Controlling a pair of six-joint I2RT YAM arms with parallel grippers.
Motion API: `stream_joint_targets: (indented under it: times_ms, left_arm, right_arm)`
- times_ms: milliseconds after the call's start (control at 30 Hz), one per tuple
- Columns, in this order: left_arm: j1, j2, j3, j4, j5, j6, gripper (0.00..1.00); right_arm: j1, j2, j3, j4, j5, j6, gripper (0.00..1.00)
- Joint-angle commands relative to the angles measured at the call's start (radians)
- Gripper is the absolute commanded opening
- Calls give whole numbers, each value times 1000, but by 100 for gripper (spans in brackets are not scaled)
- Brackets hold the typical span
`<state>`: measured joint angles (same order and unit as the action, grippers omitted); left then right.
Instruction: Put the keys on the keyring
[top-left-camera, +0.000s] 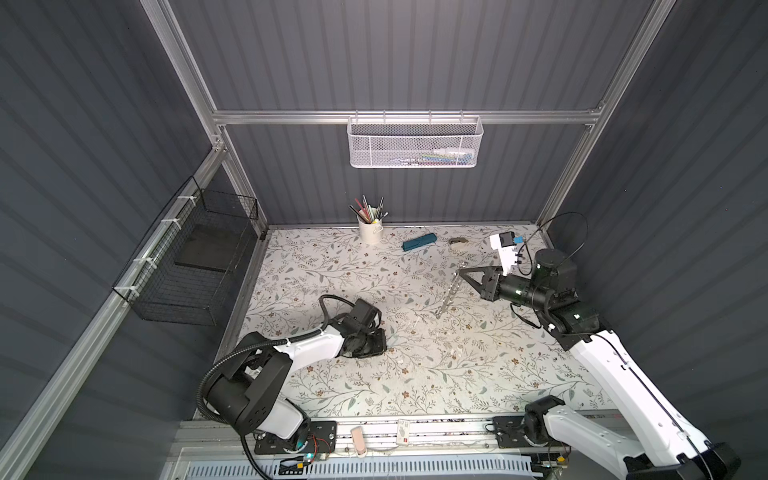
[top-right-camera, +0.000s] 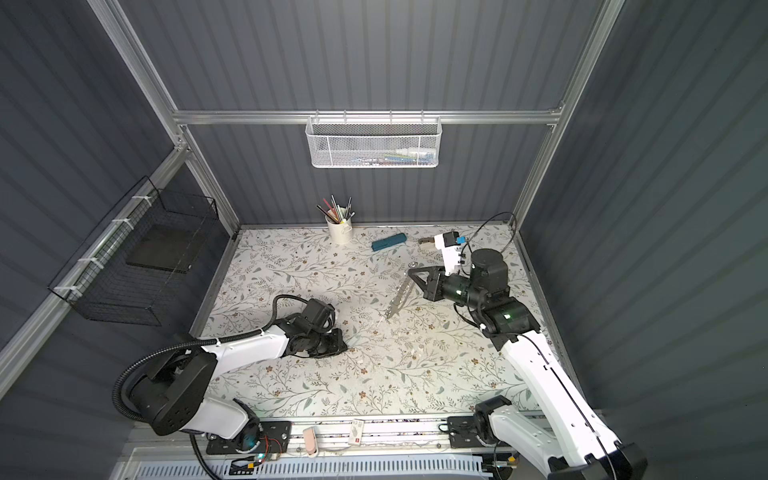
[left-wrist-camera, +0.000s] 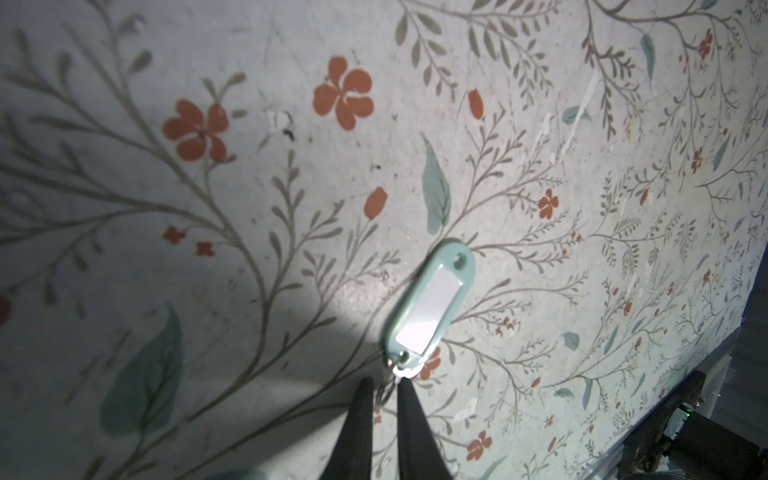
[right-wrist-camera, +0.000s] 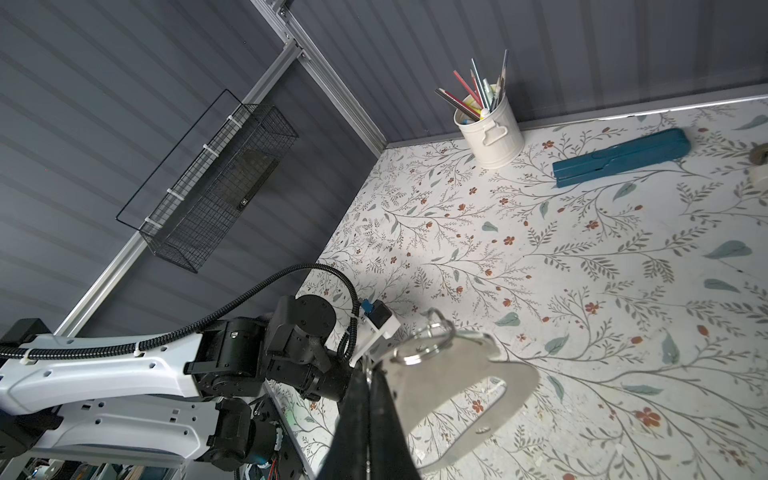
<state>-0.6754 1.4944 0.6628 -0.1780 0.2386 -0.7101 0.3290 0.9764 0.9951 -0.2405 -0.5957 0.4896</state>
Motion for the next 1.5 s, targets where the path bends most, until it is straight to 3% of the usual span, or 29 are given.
stream_joint_targets:
  times_ms: [0, 300, 400, 633, 967, 1200, 1333, 1467]
  left_arm:
    - [-7, 13, 11, 0, 24, 19, 14]
    - [-7, 17, 20, -7, 11, 21, 9]
    - [-7, 19, 29, -13, 7, 22, 0]
    - [-7, 2, 71, -63, 3, 29, 0]
    - [-7, -66, 364, -307, -165, 180, 0]
    - [-7, -108, 535, -263, -232, 299, 0]
    - [-7, -123, 629, -199, -223, 385, 0]
    - [-7, -126, 716, -134, -130, 481, 0]
  right_arm:
    - [5, 0, 23, 13, -1, -4, 4]
    - [5, 0, 20, 14, 2, 0, 4]
    - [5, 1, 20, 13, 2, 0, 4]
    - [4, 2, 23, 12, 7, -6, 4]
    - [4, 16, 80, -7, 25, -31, 5]
    - [4, 45, 179, -50, 26, -65, 5]
    - [4, 65, 247, -85, 24, -90, 5]
    - [4, 88, 311, -109, 13, -108, 5]
